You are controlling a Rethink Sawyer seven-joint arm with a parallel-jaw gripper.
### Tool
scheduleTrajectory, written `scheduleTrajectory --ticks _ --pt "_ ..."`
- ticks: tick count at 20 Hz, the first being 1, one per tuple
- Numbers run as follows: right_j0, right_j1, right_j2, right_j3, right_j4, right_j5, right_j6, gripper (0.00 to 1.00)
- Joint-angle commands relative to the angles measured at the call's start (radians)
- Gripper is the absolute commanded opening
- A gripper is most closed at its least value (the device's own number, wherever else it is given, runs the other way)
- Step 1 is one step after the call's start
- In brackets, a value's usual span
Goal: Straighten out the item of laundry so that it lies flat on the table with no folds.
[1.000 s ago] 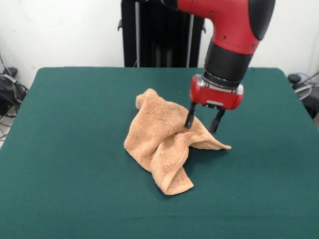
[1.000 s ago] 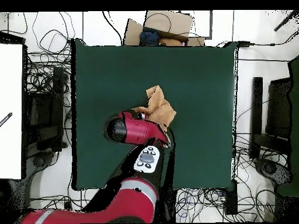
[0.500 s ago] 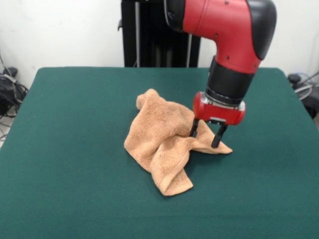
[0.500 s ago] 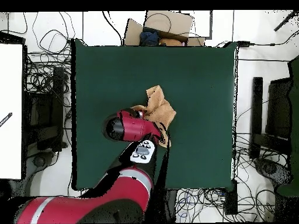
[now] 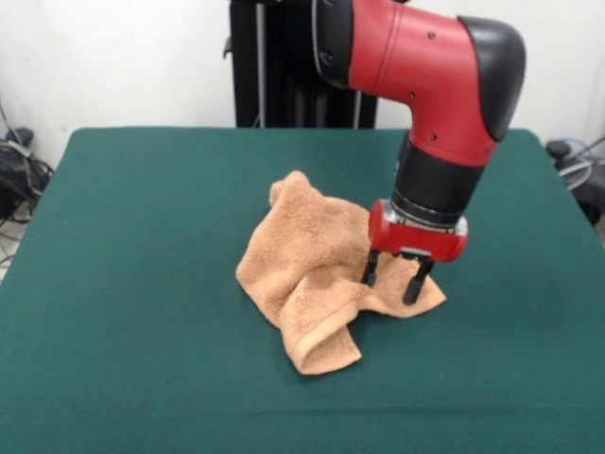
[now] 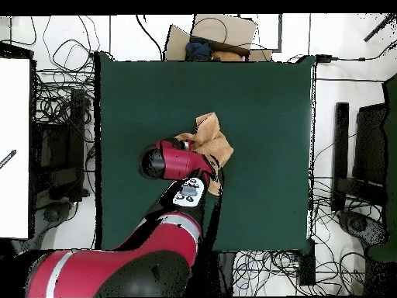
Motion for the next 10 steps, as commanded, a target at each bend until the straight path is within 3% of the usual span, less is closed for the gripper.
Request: scheduleTrajectory --ticks 1,7,10 --pt "0.02 0.092 0.053 -0.168 0.103 0.082 0.224 1.0" --pt "0.028 0.108 0.046 -0.212 0.119 0.124 0.219 1.0" --pt "-0.004 0.09 0.086 -0.18 0.103 0.119 0.195 1.0"
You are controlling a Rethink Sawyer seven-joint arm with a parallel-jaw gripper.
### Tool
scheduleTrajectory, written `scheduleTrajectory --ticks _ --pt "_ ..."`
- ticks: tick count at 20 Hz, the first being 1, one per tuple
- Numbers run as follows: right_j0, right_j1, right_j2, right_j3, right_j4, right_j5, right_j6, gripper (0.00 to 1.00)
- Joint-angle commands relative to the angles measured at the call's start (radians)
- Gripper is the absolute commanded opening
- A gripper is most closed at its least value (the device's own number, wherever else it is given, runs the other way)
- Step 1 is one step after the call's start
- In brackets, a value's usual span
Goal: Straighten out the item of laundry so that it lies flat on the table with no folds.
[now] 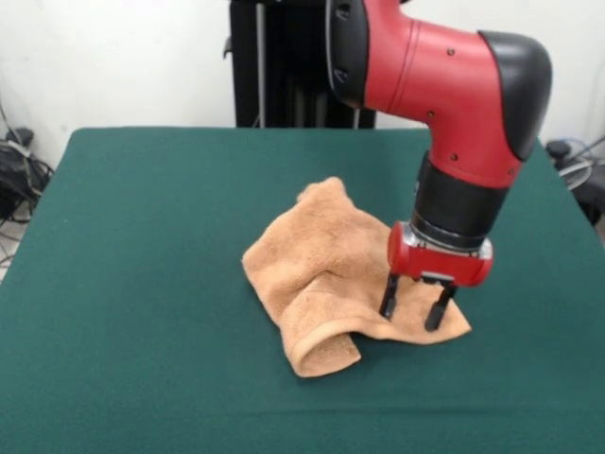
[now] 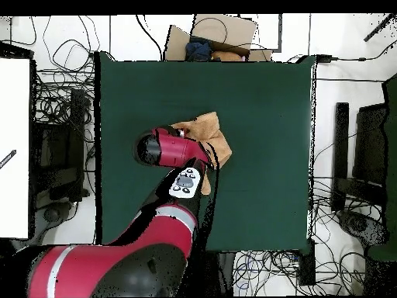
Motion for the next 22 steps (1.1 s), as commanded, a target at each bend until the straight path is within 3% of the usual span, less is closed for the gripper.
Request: scheduleTrajectory --ticks 1,4,14,22 --pt "-0.029 0.04 0.112 -0.033 0.033 0.027 0.19 1.0" --pt "-0.044 0.036 0.148 0.012 0.022 -0.026 0.198 1.0" --pt "-0.041 0.028 0.154 0.017 0.042 0.033 0.208 1.0" --pt "-0.115 -0.006 0.284 0.104 0.056 0.0 0.221 1.0"
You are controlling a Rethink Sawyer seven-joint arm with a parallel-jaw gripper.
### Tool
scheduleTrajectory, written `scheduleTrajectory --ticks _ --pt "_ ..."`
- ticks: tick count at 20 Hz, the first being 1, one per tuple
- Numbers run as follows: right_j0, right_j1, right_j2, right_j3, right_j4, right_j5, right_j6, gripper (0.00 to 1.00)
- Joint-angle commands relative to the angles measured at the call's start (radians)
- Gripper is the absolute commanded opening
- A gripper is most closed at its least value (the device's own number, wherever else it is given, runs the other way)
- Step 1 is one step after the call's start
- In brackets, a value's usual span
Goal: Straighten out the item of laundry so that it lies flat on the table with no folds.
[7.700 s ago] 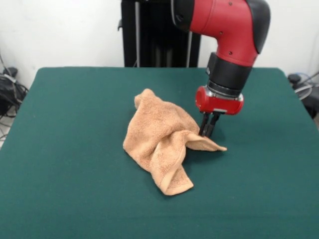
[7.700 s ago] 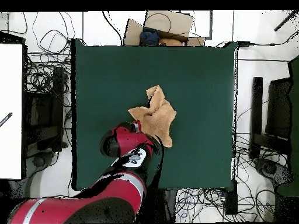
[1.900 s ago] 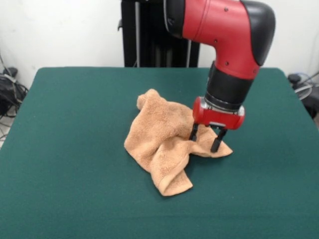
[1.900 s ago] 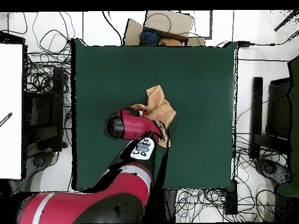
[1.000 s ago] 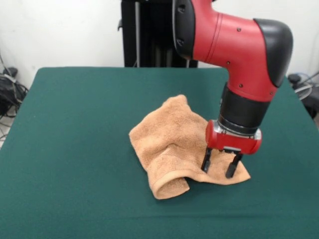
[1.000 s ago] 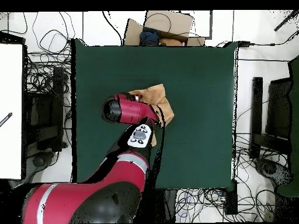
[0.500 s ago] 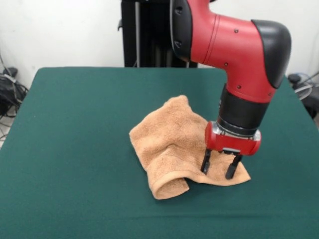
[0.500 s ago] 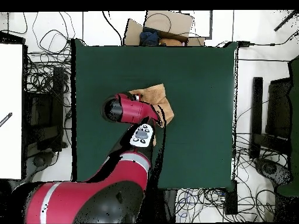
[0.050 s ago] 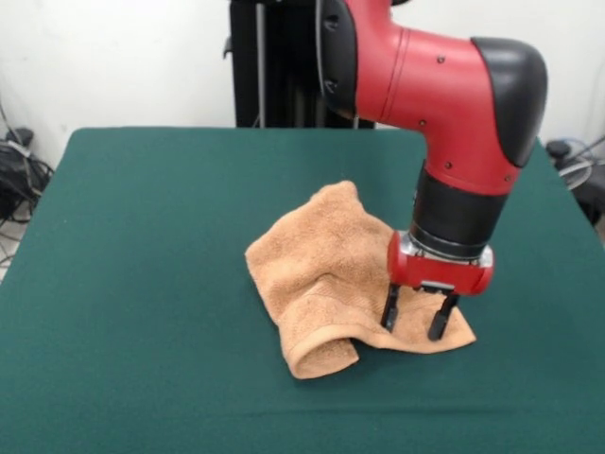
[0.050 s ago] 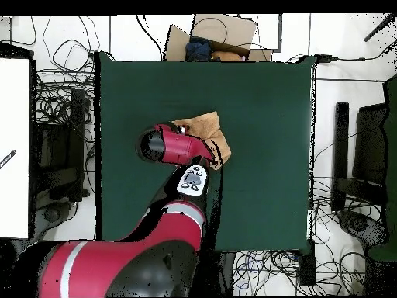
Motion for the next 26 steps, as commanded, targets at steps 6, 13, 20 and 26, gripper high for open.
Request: scheduleTrajectory --ticks 6,13,20,26 --pt "-0.088 0.004 0.261 0.119 0.075 0.023 0.241 1.0" --pt "-0.113 -0.002 0.303 0.151 0.104 0.003 0.258 1.0" --pt "-0.119 -0.001 0.315 0.155 0.123 0.004 0.255 1.0" --pt "-0.113 -0.003 0.312 0.159 0.134 0.008 0.256 1.0"
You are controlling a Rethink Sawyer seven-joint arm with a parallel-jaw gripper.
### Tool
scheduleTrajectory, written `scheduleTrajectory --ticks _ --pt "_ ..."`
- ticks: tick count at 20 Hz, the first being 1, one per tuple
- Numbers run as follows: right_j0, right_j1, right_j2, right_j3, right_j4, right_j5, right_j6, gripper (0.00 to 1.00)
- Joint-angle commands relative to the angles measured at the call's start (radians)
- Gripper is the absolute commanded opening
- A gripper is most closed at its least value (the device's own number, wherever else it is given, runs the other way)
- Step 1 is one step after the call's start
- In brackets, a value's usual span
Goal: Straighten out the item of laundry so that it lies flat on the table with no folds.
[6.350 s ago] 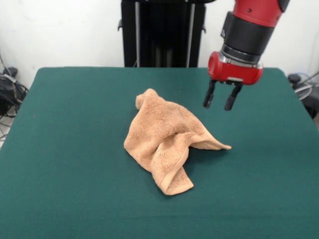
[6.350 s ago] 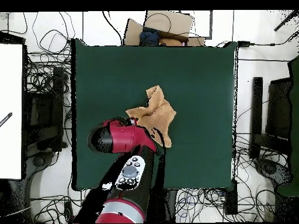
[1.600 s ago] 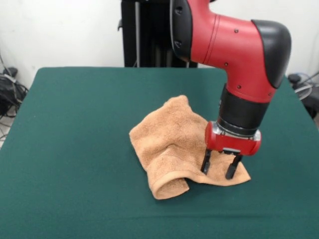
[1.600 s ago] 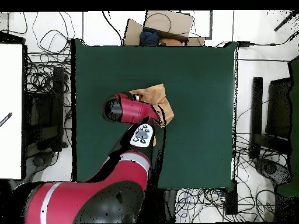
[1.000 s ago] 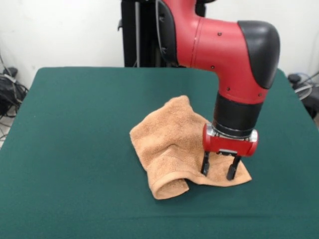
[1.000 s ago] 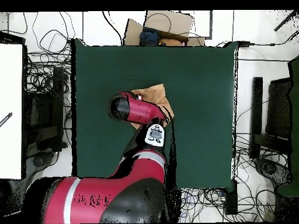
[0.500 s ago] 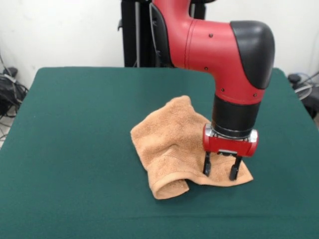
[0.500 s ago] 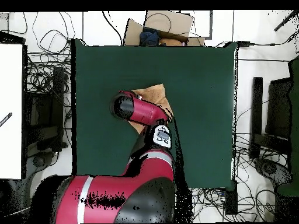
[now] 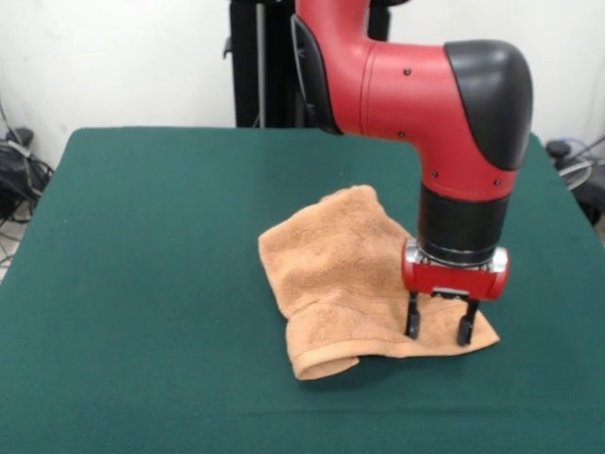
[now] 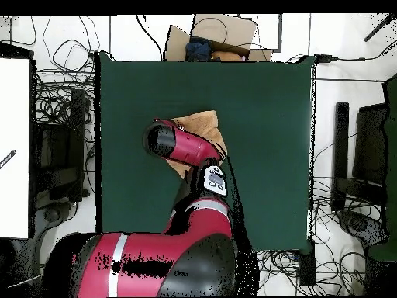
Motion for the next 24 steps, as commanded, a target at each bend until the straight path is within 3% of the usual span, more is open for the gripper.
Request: scheduleTrajectory --ticks 1,24 --pt "-0.001 0.04 0.146 0.1 0.053 0.003 0.256 1.0" --pt "0.004 0.035 0.157 0.124 0.069 -0.018 0.264 1.0"
